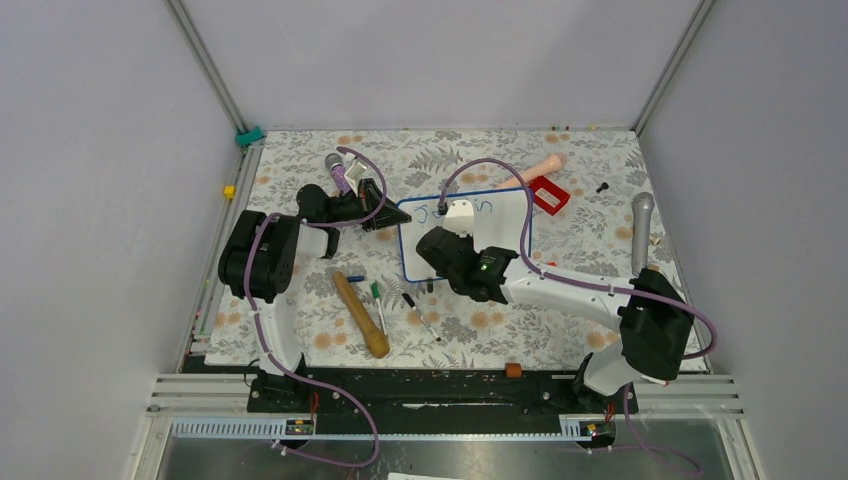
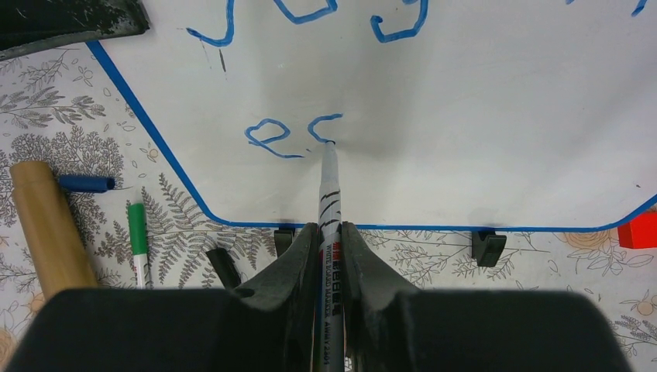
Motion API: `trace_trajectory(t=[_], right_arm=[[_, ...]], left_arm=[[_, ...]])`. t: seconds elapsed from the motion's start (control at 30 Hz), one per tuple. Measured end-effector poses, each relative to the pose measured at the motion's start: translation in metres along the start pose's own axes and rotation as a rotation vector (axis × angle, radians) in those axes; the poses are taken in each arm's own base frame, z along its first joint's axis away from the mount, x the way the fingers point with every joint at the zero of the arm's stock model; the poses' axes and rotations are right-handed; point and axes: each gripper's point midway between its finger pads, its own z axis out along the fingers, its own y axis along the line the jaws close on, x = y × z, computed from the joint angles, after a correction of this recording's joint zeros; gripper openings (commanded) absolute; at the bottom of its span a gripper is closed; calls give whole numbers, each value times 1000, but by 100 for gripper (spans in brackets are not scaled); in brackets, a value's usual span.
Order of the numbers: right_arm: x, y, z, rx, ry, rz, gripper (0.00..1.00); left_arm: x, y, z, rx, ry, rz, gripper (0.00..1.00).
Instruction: Write a sentence on the whiteboard
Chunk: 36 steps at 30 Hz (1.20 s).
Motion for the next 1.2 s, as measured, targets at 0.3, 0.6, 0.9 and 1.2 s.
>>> trace_trajectory(t=[0.3, 0.6, 0.9, 1.2], right_arm=[[-3, -4, -1, 0, -29, 20, 0], [-13, -7, -2, -15, -81, 47, 0], [-16, -6, -2, -24, -95, 51, 0], [-9, -11, -3, 1, -63, 56, 0]], left_arm=[[0, 0, 0, 0, 0, 0, 0], [0, 0, 0, 0, 0, 0, 0], [0, 0, 0, 0, 0, -1, 0], [0, 0, 0, 0, 0, 0, 0]])
